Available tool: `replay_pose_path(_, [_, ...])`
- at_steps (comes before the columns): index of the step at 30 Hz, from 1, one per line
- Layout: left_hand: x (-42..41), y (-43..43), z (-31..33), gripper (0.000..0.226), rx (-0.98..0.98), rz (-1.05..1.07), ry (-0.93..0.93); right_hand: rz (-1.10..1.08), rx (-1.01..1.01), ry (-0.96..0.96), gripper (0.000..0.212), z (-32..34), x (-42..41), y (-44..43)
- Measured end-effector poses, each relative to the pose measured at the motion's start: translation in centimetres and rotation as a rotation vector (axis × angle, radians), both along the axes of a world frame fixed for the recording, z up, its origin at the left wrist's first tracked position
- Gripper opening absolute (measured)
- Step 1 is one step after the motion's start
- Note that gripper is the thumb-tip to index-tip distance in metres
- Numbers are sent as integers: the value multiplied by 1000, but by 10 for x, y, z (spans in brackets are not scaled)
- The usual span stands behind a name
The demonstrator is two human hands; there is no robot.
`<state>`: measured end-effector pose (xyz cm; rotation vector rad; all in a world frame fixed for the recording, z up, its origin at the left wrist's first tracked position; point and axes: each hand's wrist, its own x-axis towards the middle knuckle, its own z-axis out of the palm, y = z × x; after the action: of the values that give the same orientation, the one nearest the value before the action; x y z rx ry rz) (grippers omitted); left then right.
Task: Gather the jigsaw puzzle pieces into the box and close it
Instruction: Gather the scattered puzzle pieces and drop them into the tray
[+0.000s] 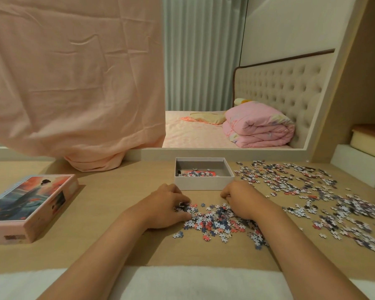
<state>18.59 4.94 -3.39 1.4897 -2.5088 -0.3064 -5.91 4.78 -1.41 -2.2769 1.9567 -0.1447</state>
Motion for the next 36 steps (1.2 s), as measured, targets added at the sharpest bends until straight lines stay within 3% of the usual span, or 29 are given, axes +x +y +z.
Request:
replay_pose_path(2, [-3,2,0,50,-6,-18,29,17,23,8,40,0,6,1])
replay_pose_path(5, [-10,4,2,44,-20,-53,46,112,35,-171,42,5,19,10])
replay_pose_path(9, [-2,6,12,62,77,9,63,165,62,-298,31,20,24,23])
replay_pose_path(10, [1,7,15,70,126,34,27,171,103,-270,38,24,22,24])
replay_pose_path(13, [4,10,14,79,149,38,-156,153,254,-72,90,28,18,30])
replay_pose_path(15, [1,9,11,71,107,14,-128,164,268,-15,100,26,22,31])
replay_pose_path(19, [-4,8,7,44,10,-24,1,180,192,-154,69,19,30,27])
replay_pose_path(23, [-6,9,6,31,-40,-8,68,185,119,-167,35,17,36,26])
replay_pose_path(29, [-8,9,5,23,-35,-6,167,189,95,-202,38,14,40,25])
replay_pose_path(36, [-10,4,5,15,-38,26,202,149,57,-348,9,7,40,15])
